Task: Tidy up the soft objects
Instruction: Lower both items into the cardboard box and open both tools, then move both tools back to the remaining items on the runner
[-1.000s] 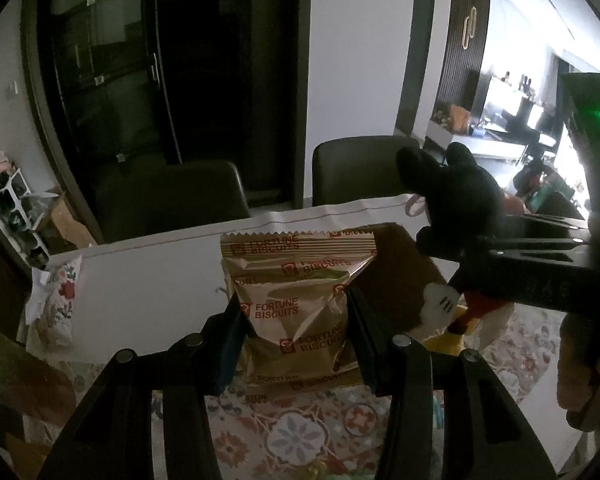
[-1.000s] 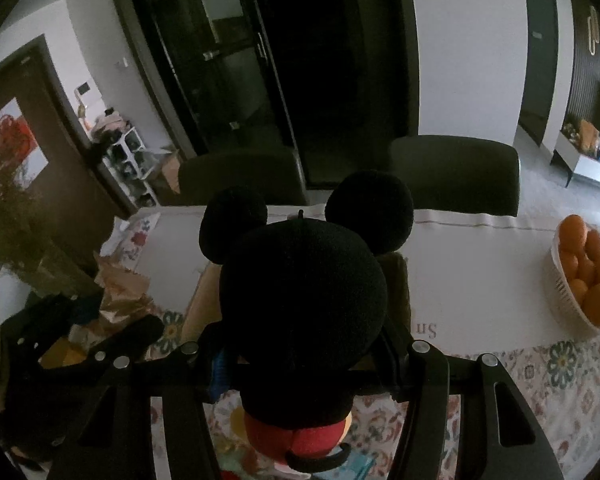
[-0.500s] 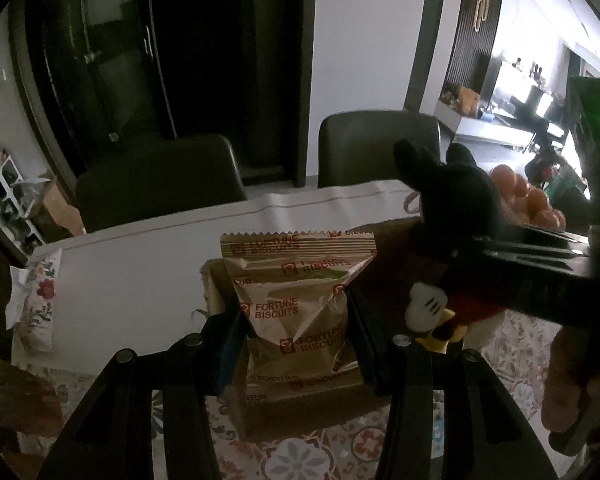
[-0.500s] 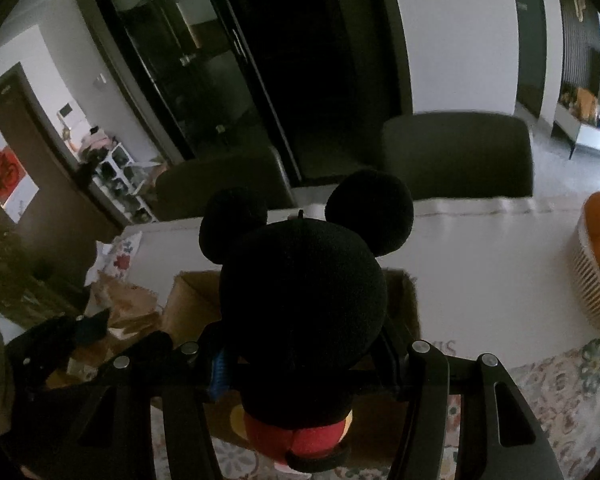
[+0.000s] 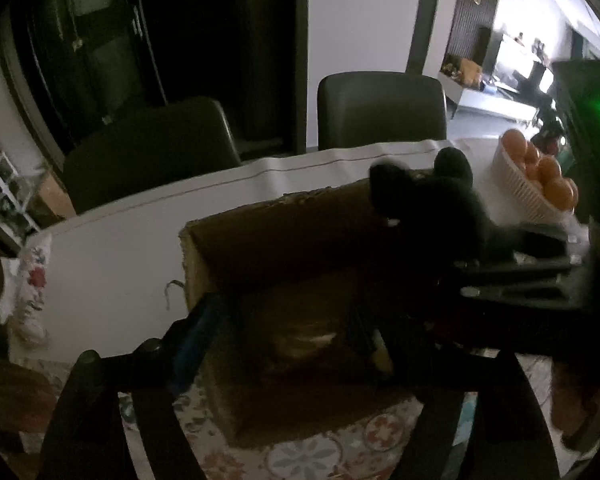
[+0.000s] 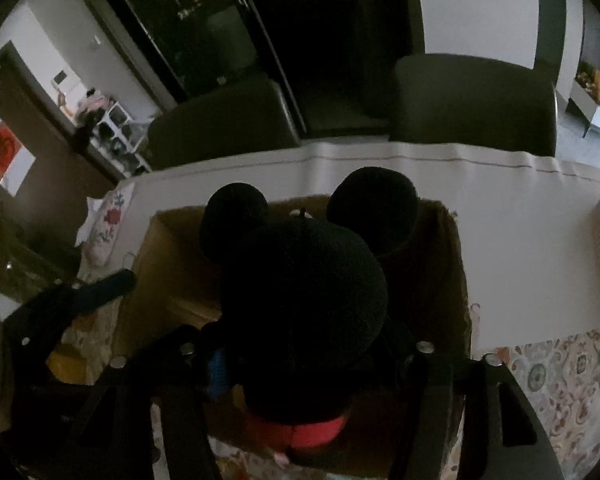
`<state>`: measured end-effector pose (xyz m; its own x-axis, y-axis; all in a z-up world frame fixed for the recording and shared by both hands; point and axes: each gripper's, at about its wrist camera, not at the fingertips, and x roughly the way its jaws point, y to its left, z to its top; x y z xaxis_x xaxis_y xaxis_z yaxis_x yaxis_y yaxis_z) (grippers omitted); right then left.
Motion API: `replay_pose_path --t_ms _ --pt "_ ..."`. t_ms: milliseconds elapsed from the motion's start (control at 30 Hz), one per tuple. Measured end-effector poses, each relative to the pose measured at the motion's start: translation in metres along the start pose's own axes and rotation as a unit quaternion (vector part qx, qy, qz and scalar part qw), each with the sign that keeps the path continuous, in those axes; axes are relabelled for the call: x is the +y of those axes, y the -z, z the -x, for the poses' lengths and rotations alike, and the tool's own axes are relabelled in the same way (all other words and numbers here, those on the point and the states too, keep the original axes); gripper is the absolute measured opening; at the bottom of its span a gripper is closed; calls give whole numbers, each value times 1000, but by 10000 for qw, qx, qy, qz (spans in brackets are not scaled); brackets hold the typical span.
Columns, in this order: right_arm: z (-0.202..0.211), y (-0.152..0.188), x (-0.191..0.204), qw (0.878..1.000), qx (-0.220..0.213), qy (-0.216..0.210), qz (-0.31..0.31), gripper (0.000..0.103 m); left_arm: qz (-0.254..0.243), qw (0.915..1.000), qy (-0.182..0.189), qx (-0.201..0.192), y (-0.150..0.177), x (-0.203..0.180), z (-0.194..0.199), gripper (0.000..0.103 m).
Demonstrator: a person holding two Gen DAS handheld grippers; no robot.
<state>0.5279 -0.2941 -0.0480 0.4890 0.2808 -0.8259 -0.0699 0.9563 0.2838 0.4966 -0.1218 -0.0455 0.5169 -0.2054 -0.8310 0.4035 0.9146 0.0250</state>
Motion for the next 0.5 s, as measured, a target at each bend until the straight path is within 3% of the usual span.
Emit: replay_pose_path --t_ms 67,233,500 --pt "0 2 -1 10000 58 -24 10 85 -56 9999 -161 -9 3 0 6 87" --pt "16 2 -2 9999 -140 -21 -96 85 167 9989 -427 68 9 5 19 87" --pt "45 14 6 9986 -294 426 -124 85 429 9970 -650 -12 22 7 49 87"
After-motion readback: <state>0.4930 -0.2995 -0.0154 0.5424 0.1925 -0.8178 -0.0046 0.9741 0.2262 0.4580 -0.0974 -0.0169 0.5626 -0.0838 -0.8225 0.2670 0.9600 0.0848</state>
